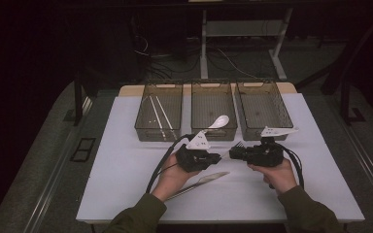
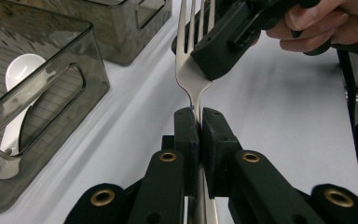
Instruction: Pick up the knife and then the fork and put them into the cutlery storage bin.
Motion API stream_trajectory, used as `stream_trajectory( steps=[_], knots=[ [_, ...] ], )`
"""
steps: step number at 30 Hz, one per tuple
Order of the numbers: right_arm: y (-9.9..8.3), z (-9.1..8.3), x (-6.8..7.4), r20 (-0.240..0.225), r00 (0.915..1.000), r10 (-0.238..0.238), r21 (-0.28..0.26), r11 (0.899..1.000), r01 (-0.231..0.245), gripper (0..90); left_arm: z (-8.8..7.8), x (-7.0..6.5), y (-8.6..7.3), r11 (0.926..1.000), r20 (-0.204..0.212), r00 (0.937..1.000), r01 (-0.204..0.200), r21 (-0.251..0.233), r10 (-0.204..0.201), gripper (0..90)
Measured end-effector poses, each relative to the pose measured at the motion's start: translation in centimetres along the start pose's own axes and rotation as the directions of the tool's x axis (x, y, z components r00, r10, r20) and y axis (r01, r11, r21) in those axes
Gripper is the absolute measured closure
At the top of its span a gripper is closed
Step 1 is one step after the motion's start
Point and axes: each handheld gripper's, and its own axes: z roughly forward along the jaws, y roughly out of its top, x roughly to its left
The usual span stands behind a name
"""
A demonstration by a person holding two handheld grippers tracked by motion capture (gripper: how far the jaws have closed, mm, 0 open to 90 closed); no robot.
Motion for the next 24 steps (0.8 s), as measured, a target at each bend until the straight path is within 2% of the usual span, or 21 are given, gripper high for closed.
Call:
stream_trajectory(
  steps=[4, 6, 7, 13, 19, 24],
  knots=[
    [0.3, -0.1, 0.0, -0.03, 0.9995, 0.009, -0.027, 1.0, -0.01, 79.7, -0.1, 0.0, 0.0, 1.0, -0.005, 1.0, -0.007, -0.001, 0.007, 84.5],
    [0.5, 0.0, 0.1, -0.023, 0.9997, -0.005, -0.034, 0.999, 0.004, 81.5, -0.2, 0.0, 0.0, 0.9999, -0.008, 1.0, 0.002, -0.013, -0.002, 84.6],
    [0.6, 0.0, 0.2, -0.027, 0.9996, -0.005, -0.036, 0.999, 0.004, 85.7, -0.4, 0.2, 0.0, 0.9997, -0.006, 0.9999, 0.013, -0.023, -0.013, 84.6],
    [1.1, -0.2, 0.6, -0.029, 0.9991, -0.032, -0.065, 0.997, 0.03, 86.6, -0.9, 0.5, 0.0, 0.9974, 0.009, 0.9994, 0.033, -0.065, -0.032, 83.2],
    [1.6, -0.7, 0.5, -0.005, 0.999, -0.044, -0.106, 0.993, 0.043, 86.8, -1.5, 0.7, -0.9, 0.9962, -0.011, 0.9985, 0.053, -0.07, -0.054, 66.7],
    [2.1, -2.2, -0.4, 0.037, 0.9988, -0.033, -0.139, 0.99, 0.037, 86.8, -2.9, 0.8, -2.3, 0.9963, -0.031, 0.9978, 0.057, -0.065, -0.059, 55.9]
  ],
)
